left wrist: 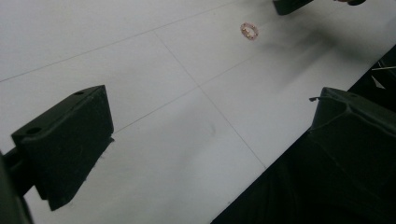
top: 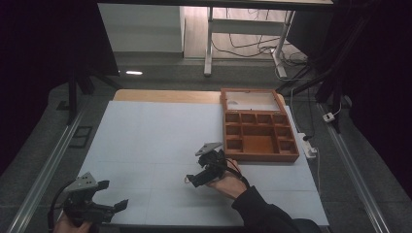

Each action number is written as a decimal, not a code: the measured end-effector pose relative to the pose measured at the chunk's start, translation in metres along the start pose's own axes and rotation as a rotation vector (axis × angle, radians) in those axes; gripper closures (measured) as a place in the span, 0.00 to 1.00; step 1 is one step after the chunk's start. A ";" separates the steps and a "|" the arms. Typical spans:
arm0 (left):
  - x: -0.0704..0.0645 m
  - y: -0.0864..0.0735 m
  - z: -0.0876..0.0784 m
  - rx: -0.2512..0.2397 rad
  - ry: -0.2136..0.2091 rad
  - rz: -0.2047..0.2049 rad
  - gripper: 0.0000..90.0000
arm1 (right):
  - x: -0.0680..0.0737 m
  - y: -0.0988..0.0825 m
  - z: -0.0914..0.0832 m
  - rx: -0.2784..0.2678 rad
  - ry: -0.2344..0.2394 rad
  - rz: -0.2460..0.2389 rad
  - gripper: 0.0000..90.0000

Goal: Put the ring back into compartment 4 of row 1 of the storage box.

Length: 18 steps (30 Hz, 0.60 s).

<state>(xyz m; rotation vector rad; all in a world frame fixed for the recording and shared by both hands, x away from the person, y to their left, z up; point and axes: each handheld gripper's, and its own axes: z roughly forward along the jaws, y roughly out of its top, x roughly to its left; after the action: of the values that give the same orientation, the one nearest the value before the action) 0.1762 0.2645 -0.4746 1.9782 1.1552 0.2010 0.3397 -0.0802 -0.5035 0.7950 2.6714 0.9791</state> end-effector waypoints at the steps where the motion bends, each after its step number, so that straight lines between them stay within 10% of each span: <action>1: 0.000 0.000 0.000 0.000 0.000 0.000 0.00 | 0.000 0.001 0.003 0.006 -0.004 -0.001 0.00; 18: 0.000 0.000 0.000 0.005 -0.007 0.005 0.00 | -0.011 -0.005 0.036 0.073 -0.050 -0.010 0.00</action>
<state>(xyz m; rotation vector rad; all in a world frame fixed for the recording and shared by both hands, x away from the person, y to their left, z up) 0.1762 0.2639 -0.4748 1.9846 1.1478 0.1943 0.3592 -0.0696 -0.5340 0.8092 2.6788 0.8520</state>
